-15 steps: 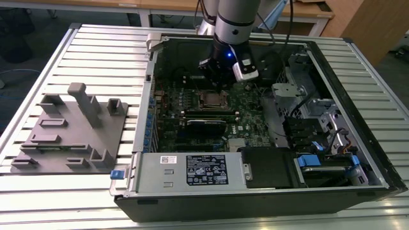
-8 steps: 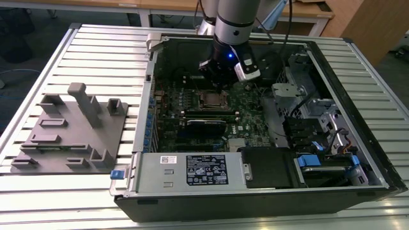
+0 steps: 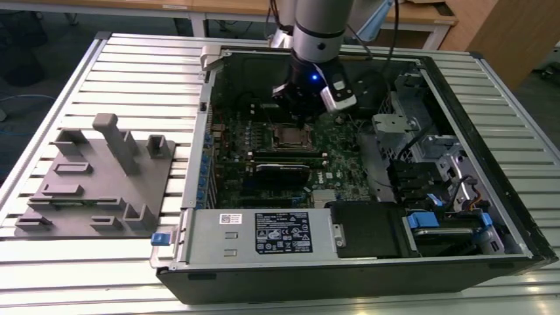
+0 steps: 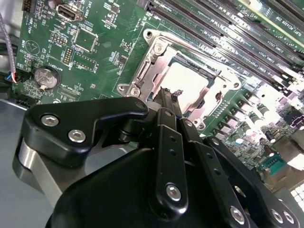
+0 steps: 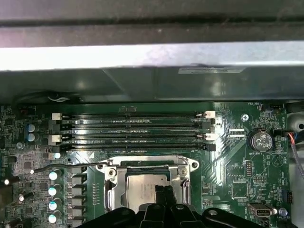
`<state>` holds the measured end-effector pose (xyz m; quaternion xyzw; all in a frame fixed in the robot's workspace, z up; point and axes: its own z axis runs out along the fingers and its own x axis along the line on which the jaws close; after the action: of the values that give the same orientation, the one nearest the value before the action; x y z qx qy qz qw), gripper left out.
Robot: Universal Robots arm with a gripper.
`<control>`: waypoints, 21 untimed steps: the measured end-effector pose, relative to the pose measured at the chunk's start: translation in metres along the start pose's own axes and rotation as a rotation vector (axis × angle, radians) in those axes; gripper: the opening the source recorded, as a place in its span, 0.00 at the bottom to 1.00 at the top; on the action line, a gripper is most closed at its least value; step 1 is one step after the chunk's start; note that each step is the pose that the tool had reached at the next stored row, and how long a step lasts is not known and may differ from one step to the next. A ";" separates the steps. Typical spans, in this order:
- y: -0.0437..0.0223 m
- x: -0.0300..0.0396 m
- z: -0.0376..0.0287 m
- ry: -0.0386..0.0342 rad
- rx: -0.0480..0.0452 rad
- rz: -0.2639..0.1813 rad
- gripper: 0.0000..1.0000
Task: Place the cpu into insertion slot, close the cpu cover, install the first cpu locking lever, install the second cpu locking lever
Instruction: 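Close the cpu cover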
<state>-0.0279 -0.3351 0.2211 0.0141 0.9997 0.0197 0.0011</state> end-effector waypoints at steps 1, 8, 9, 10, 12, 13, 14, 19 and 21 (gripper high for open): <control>-0.0002 0.0010 0.0003 -0.0013 -0.0002 -0.001 0.10; -0.0007 0.0110 0.0028 -0.0051 0.0000 -0.002 0.10; -0.0007 0.0110 0.0028 -0.0051 0.0000 -0.002 0.10; -0.0007 0.0110 0.0029 -0.0051 -0.0001 -0.002 0.10; -0.0007 0.0110 0.0029 -0.0051 -0.0002 -0.002 0.10; -0.0007 0.0112 0.0030 -0.0051 -0.0002 -0.002 0.10; -0.0008 0.0124 0.0032 -0.0055 -0.0006 -0.002 0.10; -0.0015 0.0192 0.0051 -0.0070 -0.0003 -0.002 0.10; -0.0017 0.0231 0.0068 -0.0074 -0.0003 -0.002 0.10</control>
<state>-0.0509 -0.3359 0.2142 0.0134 0.9997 0.0197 0.0048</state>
